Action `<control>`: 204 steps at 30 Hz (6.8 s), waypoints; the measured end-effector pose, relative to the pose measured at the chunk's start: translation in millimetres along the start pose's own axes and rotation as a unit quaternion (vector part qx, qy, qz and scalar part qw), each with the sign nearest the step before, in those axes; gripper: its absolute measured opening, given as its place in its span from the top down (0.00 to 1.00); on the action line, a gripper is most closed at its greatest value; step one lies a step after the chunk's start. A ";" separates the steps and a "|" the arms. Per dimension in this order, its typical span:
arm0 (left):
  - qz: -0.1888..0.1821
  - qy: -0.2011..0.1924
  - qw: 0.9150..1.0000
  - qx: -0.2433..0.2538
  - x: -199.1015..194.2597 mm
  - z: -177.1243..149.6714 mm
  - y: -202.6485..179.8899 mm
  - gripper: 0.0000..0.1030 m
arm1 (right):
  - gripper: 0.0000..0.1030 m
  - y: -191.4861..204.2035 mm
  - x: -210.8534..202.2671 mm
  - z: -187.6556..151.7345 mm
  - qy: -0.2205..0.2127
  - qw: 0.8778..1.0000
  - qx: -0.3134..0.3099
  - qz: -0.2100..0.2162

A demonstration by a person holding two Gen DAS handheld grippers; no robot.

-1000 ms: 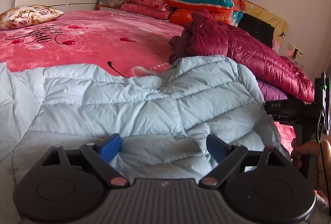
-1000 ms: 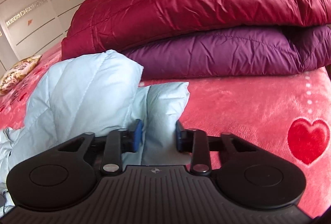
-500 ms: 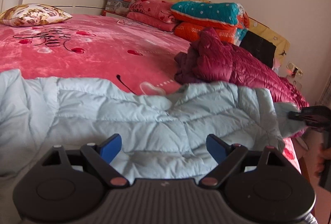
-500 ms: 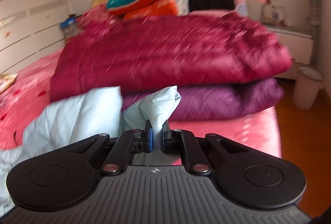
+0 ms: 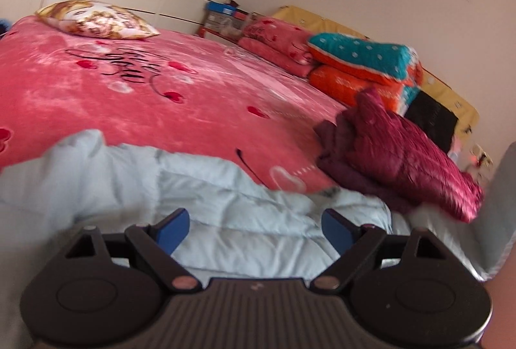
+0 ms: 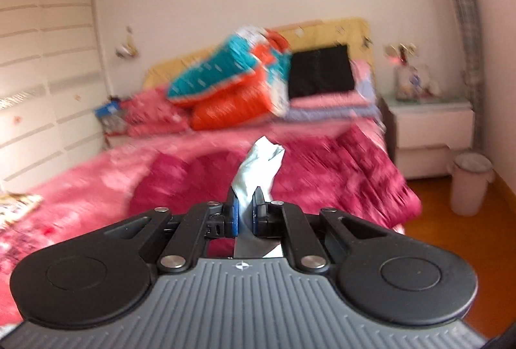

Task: Fold large clothes

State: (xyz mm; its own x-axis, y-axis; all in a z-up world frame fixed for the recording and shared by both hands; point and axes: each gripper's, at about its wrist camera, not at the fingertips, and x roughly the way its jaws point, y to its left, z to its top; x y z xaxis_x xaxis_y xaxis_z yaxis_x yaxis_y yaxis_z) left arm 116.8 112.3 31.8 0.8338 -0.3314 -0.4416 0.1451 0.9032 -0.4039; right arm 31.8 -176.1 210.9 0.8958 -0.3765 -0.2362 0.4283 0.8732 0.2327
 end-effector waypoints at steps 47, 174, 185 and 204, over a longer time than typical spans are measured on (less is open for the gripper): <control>-0.085 0.048 0.995 -0.034 23.0 6.5 0.2 0.14 | 0.00 114.1 -54.9 -162.3 0.207 0.960 -0.175 0.076; 0.107 0.018 0.986 0.123 31.1 -14.2 13.7 0.25 | 0.00 122.8 52.8 -185.5 0.216 0.958 -0.156 0.102; 0.067 -0.065 0.986 0.135 -39.3 -8.3 2.2 0.25 | 0.00 117.3 -10.7 -147.1 0.212 0.969 -0.109 0.063; 0.095 -0.062 0.987 0.112 -175.7 -23.4 -2.4 0.24 | 0.00 78.7 -186.2 -85.4 0.139 0.986 -0.083 0.046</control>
State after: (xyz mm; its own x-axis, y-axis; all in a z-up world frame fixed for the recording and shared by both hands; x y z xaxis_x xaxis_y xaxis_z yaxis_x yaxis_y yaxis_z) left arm -42.6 162.0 91.6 0.9141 -0.1262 -0.3853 0.0821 0.9883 -0.1289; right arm -111.4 -10.8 192.6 0.8530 -0.2133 -0.4764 0.2999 0.9473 0.1129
